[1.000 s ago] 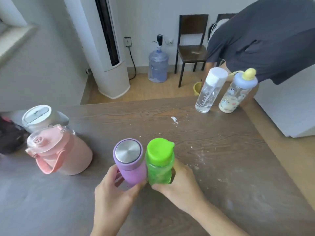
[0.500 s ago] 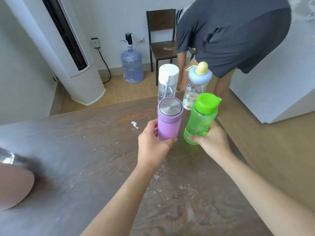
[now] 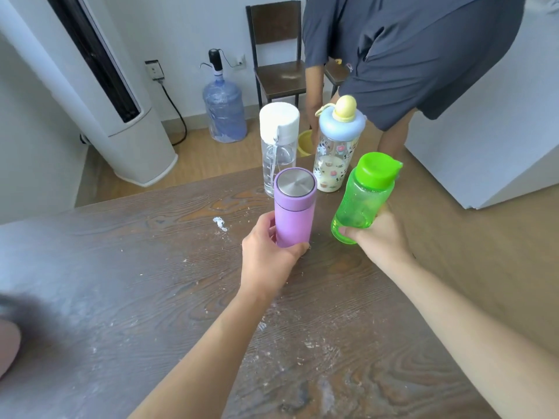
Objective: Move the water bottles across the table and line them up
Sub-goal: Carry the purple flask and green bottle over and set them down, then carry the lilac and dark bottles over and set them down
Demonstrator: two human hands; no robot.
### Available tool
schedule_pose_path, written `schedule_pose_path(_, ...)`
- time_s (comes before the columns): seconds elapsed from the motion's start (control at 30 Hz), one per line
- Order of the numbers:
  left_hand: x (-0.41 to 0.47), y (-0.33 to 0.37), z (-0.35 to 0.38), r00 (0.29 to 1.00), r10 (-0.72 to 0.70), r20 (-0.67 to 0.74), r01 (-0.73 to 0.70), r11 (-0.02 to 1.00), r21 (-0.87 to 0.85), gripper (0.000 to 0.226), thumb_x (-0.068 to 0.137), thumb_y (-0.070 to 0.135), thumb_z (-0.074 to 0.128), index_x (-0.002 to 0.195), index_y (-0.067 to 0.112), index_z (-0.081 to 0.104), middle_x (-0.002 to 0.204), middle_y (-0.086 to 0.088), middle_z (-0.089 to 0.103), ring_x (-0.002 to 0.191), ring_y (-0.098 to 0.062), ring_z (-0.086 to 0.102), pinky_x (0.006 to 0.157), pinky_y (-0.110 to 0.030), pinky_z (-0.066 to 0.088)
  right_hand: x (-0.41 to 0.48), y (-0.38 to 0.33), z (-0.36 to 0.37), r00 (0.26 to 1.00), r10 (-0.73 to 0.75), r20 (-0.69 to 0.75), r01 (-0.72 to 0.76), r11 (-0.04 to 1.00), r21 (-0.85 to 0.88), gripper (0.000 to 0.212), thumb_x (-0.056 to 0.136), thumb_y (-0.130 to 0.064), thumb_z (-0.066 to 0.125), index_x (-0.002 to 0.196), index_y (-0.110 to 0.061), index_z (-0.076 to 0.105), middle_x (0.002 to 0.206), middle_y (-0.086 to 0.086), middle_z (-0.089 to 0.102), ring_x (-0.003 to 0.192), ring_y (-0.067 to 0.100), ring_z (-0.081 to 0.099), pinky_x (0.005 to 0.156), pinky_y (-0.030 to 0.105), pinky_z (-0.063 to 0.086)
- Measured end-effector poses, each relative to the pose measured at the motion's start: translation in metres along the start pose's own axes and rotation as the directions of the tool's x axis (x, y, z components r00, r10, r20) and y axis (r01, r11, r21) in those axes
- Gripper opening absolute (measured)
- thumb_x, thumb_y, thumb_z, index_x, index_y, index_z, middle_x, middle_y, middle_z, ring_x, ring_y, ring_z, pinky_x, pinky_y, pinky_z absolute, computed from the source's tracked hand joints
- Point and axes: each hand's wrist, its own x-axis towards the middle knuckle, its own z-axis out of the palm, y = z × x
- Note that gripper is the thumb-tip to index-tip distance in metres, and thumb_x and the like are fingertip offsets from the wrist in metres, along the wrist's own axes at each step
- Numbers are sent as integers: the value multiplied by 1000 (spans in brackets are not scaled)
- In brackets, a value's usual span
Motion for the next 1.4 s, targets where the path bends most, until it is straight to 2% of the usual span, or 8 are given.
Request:
schedule_pose_path(0.23,1,-5,1,997,43,67,-46,998,52,69,67,27,93,130,25,64,118,9,75,107,-10,71,92,-32,58,-21,6,6,998,-10,-60,9,1000,-24,41,71,-20,90,99,-29,61,100,-2,72,95,21,68,79,32,48)
schedule_pose_path(0.4,-24,-23,-32,994,100,52,-104,991,90,57,79,18,89,132,22,68,127,15,65,113,-5,62,104,-28,52,-99,12,29,981,-34,-190,6,989,-148,56,80,-16,84,128,-8,56,115,11,62,112,29,60,99,39,47)
schedule_pose_path(0.47,-39,-41,-59,994,107,8,-107,989,105,36,83,14,85,116,24,77,118,17,67,104,-7,67,95,-30,57,-132,8,43,982,-131,-138,105,978,-182,47,82,-12,81,123,-12,57,107,3,59,102,23,60,90,32,45)
schedule_pose_path(0.57,-63,-73,-111,995,93,-26,-85,975,204,23,85,12,82,102,27,79,106,20,67,99,-1,66,81,-16,56,-171,-2,74,972,-227,57,234,952,-196,38,83,-12,80,113,-22,60,98,-8,61,91,13,62,82,32,52)
schedule_pose_path(0.7,-101,-109,-188,996,42,-73,-16,943,331,29,81,8,84,96,32,77,92,17,68,85,-6,66,74,-9,48,-213,-37,130,918,-265,296,319,936,-152,24,86,-20,76,102,-30,61,90,-15,63,89,6,63,80,31,54)
schedule_pose_path(1.07,-201,-180,-375,931,-113,-348,226,925,307,42,77,0,81,94,38,76,98,22,67,91,-1,64,76,-1,42,-353,-158,296,650,-458,607,535,842,64,15,85,-26,66,100,-28,63,95,-15,64,94,2,62,81,26,52)
schedule_pose_path(1.27,-228,-225,-479,776,-220,-591,411,887,210,40,80,-3,74,93,35,73,94,19,70,92,-1,64,73,-2,41,-426,-207,377,505,-467,725,534,830,162,38,89,-22,62,126,-29,58,124,-15,59,116,4,58,99,31,50)
schedule_pose_path(1.4,-210,-252,-547,666,-225,-711,455,878,149,38,86,8,74,123,14,70,115,0,72,97,-15,70,84,-24,49,-444,-247,442,523,-477,706,505,841,194,52,89,-12,67,139,-16,52,138,1,57,130,16,56,110,37,46)
